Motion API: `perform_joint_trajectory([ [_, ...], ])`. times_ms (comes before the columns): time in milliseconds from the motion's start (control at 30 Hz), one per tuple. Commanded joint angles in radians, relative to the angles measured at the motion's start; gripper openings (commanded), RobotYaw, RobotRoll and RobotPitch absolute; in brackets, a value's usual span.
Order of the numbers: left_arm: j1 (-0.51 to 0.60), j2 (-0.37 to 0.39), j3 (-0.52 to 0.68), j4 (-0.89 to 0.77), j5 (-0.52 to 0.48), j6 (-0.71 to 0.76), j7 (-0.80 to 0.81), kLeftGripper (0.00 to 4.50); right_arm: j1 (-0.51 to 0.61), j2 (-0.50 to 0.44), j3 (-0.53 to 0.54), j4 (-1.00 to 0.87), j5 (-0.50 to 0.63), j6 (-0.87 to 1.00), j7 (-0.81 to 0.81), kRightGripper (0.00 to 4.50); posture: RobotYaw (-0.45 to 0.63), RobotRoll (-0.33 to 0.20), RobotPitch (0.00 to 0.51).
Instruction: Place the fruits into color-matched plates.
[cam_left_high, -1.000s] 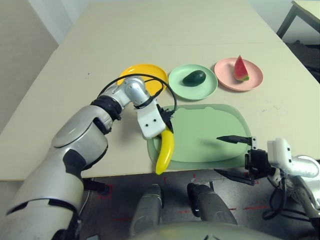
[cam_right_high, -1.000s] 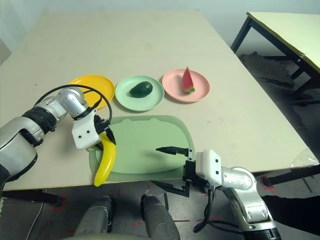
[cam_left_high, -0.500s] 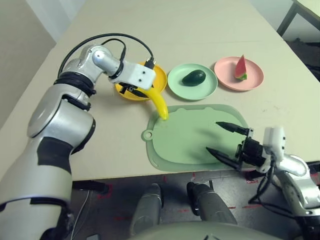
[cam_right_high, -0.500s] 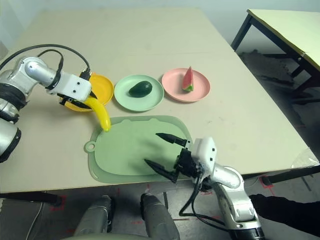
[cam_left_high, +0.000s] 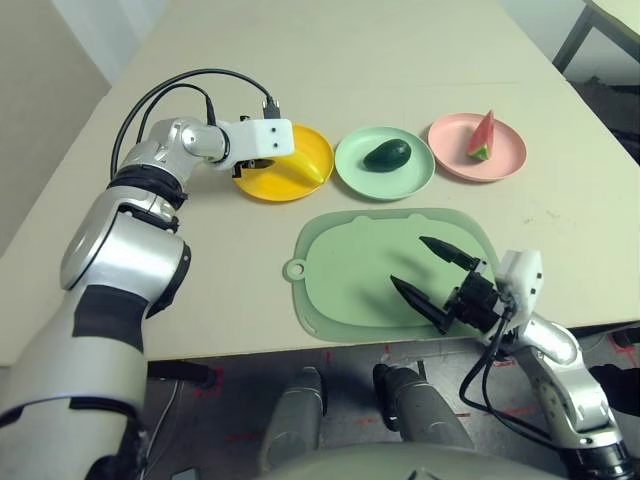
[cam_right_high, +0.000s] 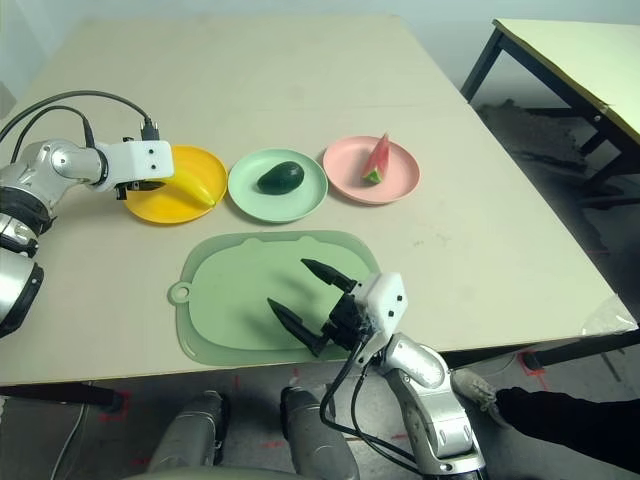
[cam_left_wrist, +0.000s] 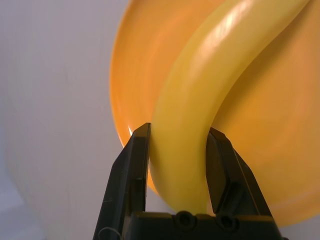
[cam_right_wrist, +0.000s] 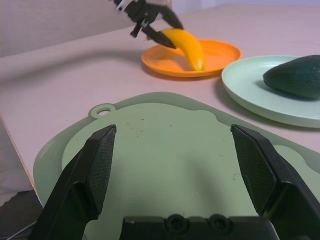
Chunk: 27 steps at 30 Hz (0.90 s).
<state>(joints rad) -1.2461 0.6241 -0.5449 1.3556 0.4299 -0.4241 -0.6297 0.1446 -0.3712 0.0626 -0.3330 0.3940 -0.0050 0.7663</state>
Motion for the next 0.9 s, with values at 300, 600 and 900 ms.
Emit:
perform_joint_trajectory([
  [300,0.027,-0.003,0.074,0.014,0.051,0.016,0.007,4.47,0.005,0.005,0.014,0.023,-0.013,0.003,-0.013,4.50,-0.16,0.000,0.146],
  [600,0.011,0.028,0.230,0.003,-0.050,0.008,-0.056,4.47,-0.027,-0.011,-0.108,0.074,0.046,0.024,-0.049,4.50,-0.15,0.000,0.149],
  [900,0.249,0.074,0.727,-0.060,-0.501,0.090,-0.135,4.47,-0.112,-0.071,-0.454,0.317,0.087,-0.035,-0.176,4.50,-0.16,0.000,0.165],
])
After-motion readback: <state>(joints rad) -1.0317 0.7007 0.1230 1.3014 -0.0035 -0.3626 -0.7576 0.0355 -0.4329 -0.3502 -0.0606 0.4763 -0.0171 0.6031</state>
